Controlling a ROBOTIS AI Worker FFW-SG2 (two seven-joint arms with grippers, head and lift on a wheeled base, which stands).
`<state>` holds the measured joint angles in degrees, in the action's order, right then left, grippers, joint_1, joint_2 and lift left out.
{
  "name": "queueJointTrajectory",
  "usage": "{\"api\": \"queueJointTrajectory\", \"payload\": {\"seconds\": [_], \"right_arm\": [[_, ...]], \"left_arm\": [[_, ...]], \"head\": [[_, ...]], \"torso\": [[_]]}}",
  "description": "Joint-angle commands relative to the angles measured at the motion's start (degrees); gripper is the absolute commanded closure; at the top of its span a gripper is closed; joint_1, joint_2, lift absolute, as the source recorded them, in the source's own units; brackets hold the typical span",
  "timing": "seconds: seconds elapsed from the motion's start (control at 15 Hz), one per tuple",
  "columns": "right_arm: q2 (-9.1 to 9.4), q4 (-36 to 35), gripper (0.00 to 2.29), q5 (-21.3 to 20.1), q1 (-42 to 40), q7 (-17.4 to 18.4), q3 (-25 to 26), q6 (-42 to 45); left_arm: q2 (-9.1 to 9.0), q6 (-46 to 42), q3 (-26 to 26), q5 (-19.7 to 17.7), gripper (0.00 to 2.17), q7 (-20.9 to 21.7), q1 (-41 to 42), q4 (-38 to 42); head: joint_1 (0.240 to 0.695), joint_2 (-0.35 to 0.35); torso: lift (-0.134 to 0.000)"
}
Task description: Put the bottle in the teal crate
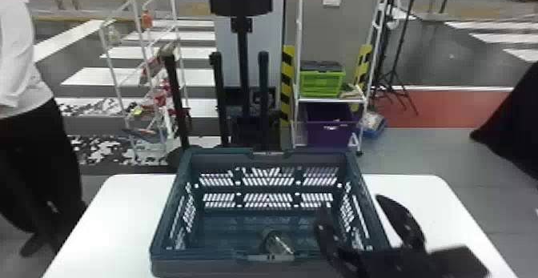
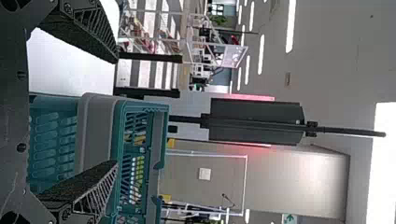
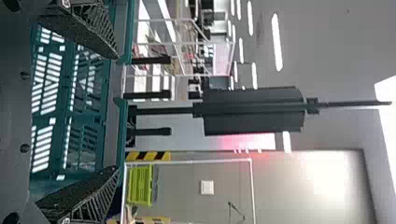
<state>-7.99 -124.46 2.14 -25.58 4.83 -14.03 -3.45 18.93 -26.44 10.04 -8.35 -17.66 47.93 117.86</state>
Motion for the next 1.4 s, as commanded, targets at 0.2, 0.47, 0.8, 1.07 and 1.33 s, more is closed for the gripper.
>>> {"api": "queueJointTrajectory", "payload": {"seconds": [0.2, 0.47, 0.8, 1.07, 1.33], "right_arm": [[1.14, 1.0, 0.05, 1.0, -14.2, 0.0, 5.3, 16.1], [1.75, 5.0, 0.05, 2.3, -19.7, 0.0, 6.0, 27.6], [1.66, 7.7, 0.05, 4.0, -23.5, -0.1, 8.2, 29.5], [1.40, 7.5, 0.05, 4.2, -23.8, -0.9, 8.9, 29.9], [1.05, 6.2, 0.06, 4.2, -23.9, -1.0, 8.9, 26.9]], "left_arm": [[0.14, 0.2, 0.2, -0.1, 0.12, 0.0, -0.2, 0.1], [0.06, 0.2, 0.2, -0.2, 0.12, 0.0, -0.4, 0.2], [0.06, 0.2, 0.2, -0.2, 0.12, 0.1, -0.8, -0.1], [0.06, 0.2, 0.4, -0.3, 0.12, 0.1, -1.1, -0.2], [0.06, 0.4, 0.4, -0.3, 0.12, 0.1, -1.0, -0.2]], "head": [[0.499, 0.000], [0.499, 0.000], [0.499, 0.000], [0.499, 0.000], [0.499, 0.000]], "torso": [[0.000], [0.000], [0.000], [0.000], [0.000]]}}
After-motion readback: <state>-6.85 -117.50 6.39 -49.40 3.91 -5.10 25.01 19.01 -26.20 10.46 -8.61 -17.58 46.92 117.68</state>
